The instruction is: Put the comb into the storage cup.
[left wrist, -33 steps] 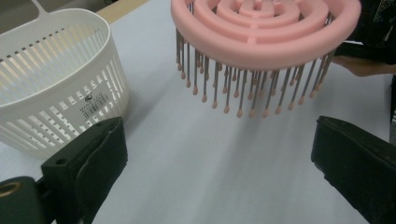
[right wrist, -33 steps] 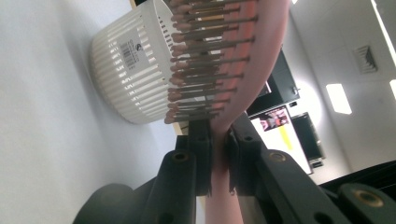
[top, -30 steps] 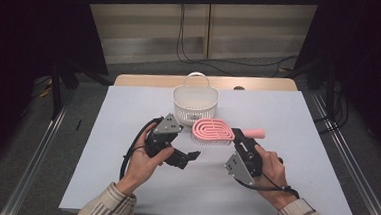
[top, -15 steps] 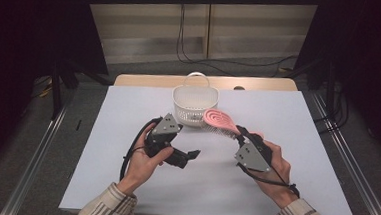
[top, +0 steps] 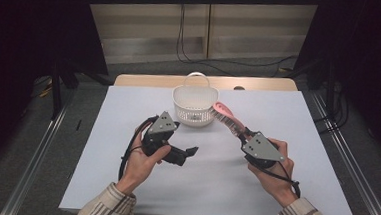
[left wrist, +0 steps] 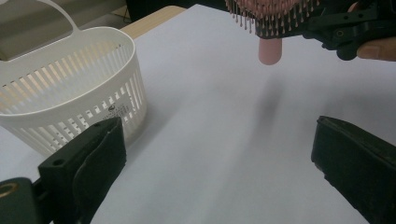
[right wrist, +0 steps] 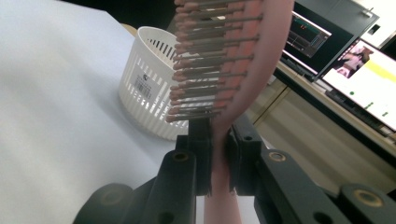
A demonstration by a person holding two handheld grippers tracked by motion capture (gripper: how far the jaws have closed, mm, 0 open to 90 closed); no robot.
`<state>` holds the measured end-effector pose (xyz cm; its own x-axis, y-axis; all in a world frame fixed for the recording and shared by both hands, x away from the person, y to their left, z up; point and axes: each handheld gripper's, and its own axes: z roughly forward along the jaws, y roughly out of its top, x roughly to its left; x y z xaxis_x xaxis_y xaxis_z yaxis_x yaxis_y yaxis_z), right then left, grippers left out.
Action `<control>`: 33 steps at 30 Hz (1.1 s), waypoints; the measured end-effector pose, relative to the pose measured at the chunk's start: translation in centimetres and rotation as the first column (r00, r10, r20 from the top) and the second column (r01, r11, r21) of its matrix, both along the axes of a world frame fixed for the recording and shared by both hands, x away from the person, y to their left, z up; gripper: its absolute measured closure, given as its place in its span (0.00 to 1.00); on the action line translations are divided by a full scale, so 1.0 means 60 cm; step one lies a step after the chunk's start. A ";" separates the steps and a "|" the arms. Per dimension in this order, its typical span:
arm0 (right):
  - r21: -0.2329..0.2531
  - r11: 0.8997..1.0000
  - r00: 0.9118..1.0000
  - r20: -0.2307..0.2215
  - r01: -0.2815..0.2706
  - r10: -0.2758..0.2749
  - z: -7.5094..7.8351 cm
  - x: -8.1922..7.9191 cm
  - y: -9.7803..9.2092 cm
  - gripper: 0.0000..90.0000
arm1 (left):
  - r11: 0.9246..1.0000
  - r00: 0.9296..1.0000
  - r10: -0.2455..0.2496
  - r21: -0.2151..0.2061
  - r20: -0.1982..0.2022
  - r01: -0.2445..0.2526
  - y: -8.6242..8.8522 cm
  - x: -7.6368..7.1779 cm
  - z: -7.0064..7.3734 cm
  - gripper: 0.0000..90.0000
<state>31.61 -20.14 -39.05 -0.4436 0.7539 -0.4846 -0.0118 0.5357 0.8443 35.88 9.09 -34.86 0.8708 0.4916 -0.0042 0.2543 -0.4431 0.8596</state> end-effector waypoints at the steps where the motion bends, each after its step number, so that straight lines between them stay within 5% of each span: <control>1: 0.017 1.000 1.000 -0.007 -0.002 0.003 0.000 0.001 -0.001 0.91 | 1.000 1.000 0.005 0.000 0.001 -0.005 0.001 0.000 0.000 0.04; 13: 0.194 0.980 0.994 -0.090 -0.040 0.058 0.003 0.008 -0.014 0.91 | 0.998 0.999 0.039 -0.048 0.014 -0.038 0.007 -0.001 0.004 0.04; 20: 0.315 0.946 0.981 -0.142 -0.083 0.133 0.001 0.011 -0.018 0.91 | 0.997 0.999 0.043 -0.062 0.033 -0.041 0.002 0.001 0.000 0.04; 22: 0.358 0.928 0.975 -0.148 -0.105 0.167 0.000 0.013 -0.019 0.91 | 0.996 0.998 0.044 -0.078 0.047 -0.040 0.002 0.003 -0.001 0.05; 26: 0.400 0.908 0.966 -0.162 -0.123 0.203 -0.001 0.015 -0.021 0.91 | 0.990 0.998 0.046 -0.135 0.046 -0.039 0.006 0.006 -0.002 0.05; 30: 0.450 0.882 0.954 -0.175 -0.142 0.242 -0.002 0.017 -0.023 0.91 | 0.987 0.997 0.055 -0.154 0.057 -0.045 0.009 0.008 -0.002 0.05; 33: 0.469 0.872 0.949 -0.187 -0.143 0.256 -0.004 0.018 -0.022 0.91 | 0.984 0.998 0.044 -0.175 0.052 -0.034 0.009 0.010 -0.002 0.06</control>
<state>32.69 -21.47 -39.29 -0.6653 0.7464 0.0178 0.1508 0.1110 0.9823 36.47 9.63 -35.01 0.8524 0.5210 -0.0447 0.2183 -0.2768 0.9358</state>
